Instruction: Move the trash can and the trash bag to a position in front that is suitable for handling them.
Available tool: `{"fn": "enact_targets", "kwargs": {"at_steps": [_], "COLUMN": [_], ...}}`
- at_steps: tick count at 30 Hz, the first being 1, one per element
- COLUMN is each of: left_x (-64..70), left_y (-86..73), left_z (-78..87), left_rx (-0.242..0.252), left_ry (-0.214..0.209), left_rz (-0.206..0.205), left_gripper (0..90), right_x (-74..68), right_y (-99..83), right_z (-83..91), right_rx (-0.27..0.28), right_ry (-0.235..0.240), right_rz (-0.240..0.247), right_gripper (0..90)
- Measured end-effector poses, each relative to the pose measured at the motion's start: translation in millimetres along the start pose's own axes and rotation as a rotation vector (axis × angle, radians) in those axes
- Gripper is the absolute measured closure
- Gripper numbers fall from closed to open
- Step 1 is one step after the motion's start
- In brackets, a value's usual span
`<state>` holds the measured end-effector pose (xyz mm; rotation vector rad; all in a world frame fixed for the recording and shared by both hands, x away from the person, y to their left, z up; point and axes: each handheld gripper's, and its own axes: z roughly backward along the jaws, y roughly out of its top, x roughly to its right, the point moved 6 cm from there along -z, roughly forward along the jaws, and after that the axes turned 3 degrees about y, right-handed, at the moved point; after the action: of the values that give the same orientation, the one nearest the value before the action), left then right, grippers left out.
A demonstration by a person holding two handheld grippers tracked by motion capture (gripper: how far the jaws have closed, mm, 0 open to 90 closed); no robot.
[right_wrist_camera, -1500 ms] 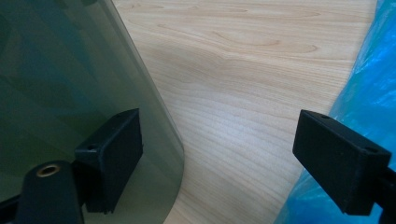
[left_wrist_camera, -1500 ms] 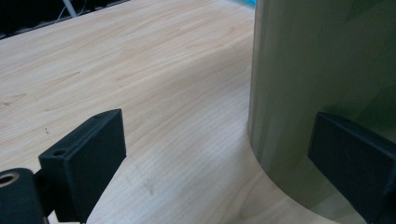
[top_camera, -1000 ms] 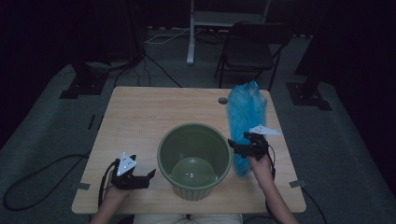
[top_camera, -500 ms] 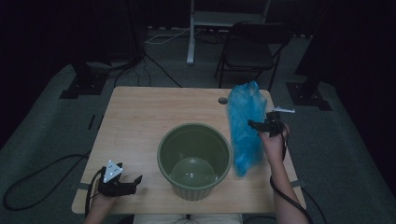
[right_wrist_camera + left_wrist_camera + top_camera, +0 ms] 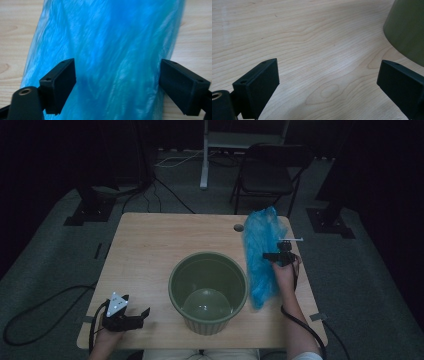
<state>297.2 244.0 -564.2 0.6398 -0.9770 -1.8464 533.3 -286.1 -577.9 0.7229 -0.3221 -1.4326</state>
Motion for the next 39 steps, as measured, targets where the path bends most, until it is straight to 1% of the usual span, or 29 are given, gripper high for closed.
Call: {"fn": "enact_targets", "kwargs": {"at_steps": [1, 2, 4, 5, 6, 7, 8, 9, 11, 12, 13, 14, 15, 17, 18, 19, 20, 22, 24, 25, 26, 28, 30, 31, 33, 35, 36, 37, 39], "left_x": [-0.2, -0.6, -3.2, -3.2, -4.0, -4.7, -5.6, -5.6, -6.6, -6.8, -6.8, -6.8, -6.8, -7.6, -7.9, -8.4, -8.4, -8.2, -7.2, -7.0, -6.7, -6.5, -6.4, -6.1, -6.3, -5.9, -6.0, -6.0, -6.2], "left_y": [-0.3, -0.8, -2.2, -2.2, -2.6, -3.0, -3.8, -3.8, -5.1, -5.4, -5.6, -5.5, -5.5, -5.6, -5.9, -6.7, -7.2, -8.8, -9.4, -9.3, -8.8, -8.3, -7.9, -8.0, -8.4, -8.8, -9.1, -9.2, -9.1], "left_z": [0.6, 1.4, 2.8, 2.8, 3.1, 3.2, 2.9, 2.9, 0.7, -0.2, -0.8, -1.2, -1.2, -1.6, -2.1, -2.5, -2.8, -3.4, -3.3, -3.2, -3.1, -3.1, -3.0, -3.2, -3.3, -3.2, -3.0, -2.5, -1.5], "left_rx": [0.005, 0.006, 0.009, 0.009, 0.012, 0.017, 0.015, 0.015, 0.004, 0.001, 0.003, 0.005, 0.005, 0.004, 0.002, 0.0, -0.002, -0.009, -0.01, -0.01, -0.009, -0.004, -0.002, -0.001, -0.004, -0.001, -0.004, 0.0, 0.001], "left_ry": [0.002, 0.001, 0.009, 0.009, 0.01, 0.006, 0.006, 0.006, 0.0, 0.0, -0.003, -0.007, -0.007, -0.004, -0.002, 0.0, 0.0, 0.002, 0.006, 0.004, 0.001, 0.003, 0.004, 0.004, 0.008, 0.006, 0.011, 0.015, 0.016], "left_rz": [-0.001, 0.001, 0.004, 0.004, 0.012, 0.021, 0.023, 0.023, 0.021, 0.022, 0.022, 0.023, 0.023, 0.022, 0.023, 0.025, 0.027, 0.022, 0.018, 0.017, 0.016, 0.015, 0.015, 0.013, 0.011, 0.01, 0.007, 0.003, 0.008], "left_gripper": [4.7, 4.7, 4.7, 4.7, 4.7, 4.7, 4.7, 4.8, 4.7, 4.7, 4.7, 4.7, 4.7, 4.7, 4.8, 4.7, 4.7, 4.7, 4.8, 4.8, 4.8, 4.8, 4.8, 4.7, 4.7, 4.8, 4.8, 4.7, 4.7], "right_x": [-5.2, -5.2, -9.3, -9.3, -11.0, -14.0, -15.4, -15.4, -18.7, -18.7, -19.2, -19.5, -19.5, -20.0, -21.0, -23.4, -24.2, -25.6, -28.8, -28.8, -29.9, -29.9, -31.3, -33.7, -35.2, -40.9, -40.9, -42.5, -43.1], "right_y": [-3.4, -3.4, -6.4, -6.4, -7.5, -10.7, -11.6, -11.6, -14.6, -14.6, -15.1, -16.5, -16.5, -18.8, -20.0, -24.2, -26.0, -28.8, -40.6, -40.6, -48.3, -51.3, -59.3, -67.7, -70.6, -81.2, -81.2, -85.4, -94.4], "right_z": [-2.6, -2.6, -3.6, -3.6, -3.0, -1.2, -0.2, -0.2, 2.1, 2.1, 2.7, 4.5, 4.5, 7.5, 8.3, 11.5, 12.9, 14.8, 22.3, 22.3, 27.8, 30.1, 36.9, 46.0, 49.8, 65.5, 65.5, 71.1, 81.5], "right_rx": [0.007, 0.007, 0.015, 0.015, 0.023, 0.052, 0.053, 0.053, 0.053, 0.053, 0.053, 0.046, 0.046, 0.021, 0.016, 0.005, -0.001, -0.004, -0.006, -0.006, 0.001, 0.004, 0.007, 0.006, 0.002, -0.005, -0.005, -0.007, -0.014], "right_ry": [-0.035, -0.035, -0.102, -0.102, -0.104, -0.085, -0.076, -0.076, -0.052, -0.052, -0.047, -0.013, -0.013, 0.052, 0.073, 0.085, 0.091, 0.106, 0.155, 0.155, 0.162, 0.168, 0.2, 0.233, 0.249, 0.306, 0.306, 0.328, 0.346], "right_rz": [0.04, 0.04, 0.105, 0.105, 0.131, 0.158, 0.169, 0.169, 0.193, 0.193, 0.191, 0.181, 0.181, 0.153, 0.158, 0.185, 0.194, 0.197, 0.204, 0.204, 0.221, 0.221, 0.217, 0.22, 0.22, 0.242, 0.242, 0.245, 0.252], "right_gripper": [20.9, 20.9, 31.4, 31.4, 35.9, 48.2, 54.5, 54.5, 64.0, 64.0, 69.0, 76.3, 76.3, 79.7, 79.9, 79.9, 79.9, 80.2, 87.5, 87.5, 88.0, 88.1, 88.2, 88.4, 88.5, 88.5, 88.5, 88.5, 88.5]}}
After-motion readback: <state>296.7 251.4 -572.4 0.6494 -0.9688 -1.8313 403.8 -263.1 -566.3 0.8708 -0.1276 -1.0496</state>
